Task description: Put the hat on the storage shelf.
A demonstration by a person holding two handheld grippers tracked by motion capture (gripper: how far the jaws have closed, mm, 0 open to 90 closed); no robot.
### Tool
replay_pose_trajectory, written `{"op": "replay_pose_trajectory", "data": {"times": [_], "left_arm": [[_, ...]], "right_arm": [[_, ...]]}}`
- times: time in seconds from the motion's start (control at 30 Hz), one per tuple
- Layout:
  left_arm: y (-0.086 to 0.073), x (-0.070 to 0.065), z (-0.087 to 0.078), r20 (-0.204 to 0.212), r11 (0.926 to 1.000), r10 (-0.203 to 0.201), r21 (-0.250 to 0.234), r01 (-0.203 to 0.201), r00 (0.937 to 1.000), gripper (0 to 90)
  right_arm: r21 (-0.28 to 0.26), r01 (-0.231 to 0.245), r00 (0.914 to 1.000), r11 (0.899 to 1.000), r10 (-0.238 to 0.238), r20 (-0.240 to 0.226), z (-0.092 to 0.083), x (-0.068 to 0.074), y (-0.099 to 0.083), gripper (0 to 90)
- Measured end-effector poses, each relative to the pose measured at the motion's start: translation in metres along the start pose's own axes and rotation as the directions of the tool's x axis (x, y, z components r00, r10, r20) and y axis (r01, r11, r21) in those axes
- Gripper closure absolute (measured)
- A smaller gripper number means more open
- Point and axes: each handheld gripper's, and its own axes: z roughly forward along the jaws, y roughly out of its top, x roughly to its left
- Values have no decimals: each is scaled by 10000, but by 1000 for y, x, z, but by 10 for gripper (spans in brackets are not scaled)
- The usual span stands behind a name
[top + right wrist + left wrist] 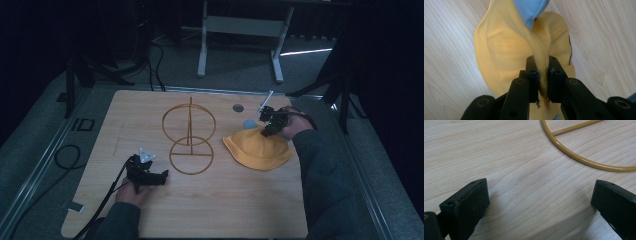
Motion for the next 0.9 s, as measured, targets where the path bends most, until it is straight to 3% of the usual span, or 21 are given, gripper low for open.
{"op": "replay_pose_trajectory", "data": {"times": [0.9], "left_arm": [[0, 0, 0, -3, 10000, -2, -9, 2, 10000, 19]], "right_arm": [[-807, 582, 9970, 9950, -537, 566, -47, 14, -9, 822]]}}
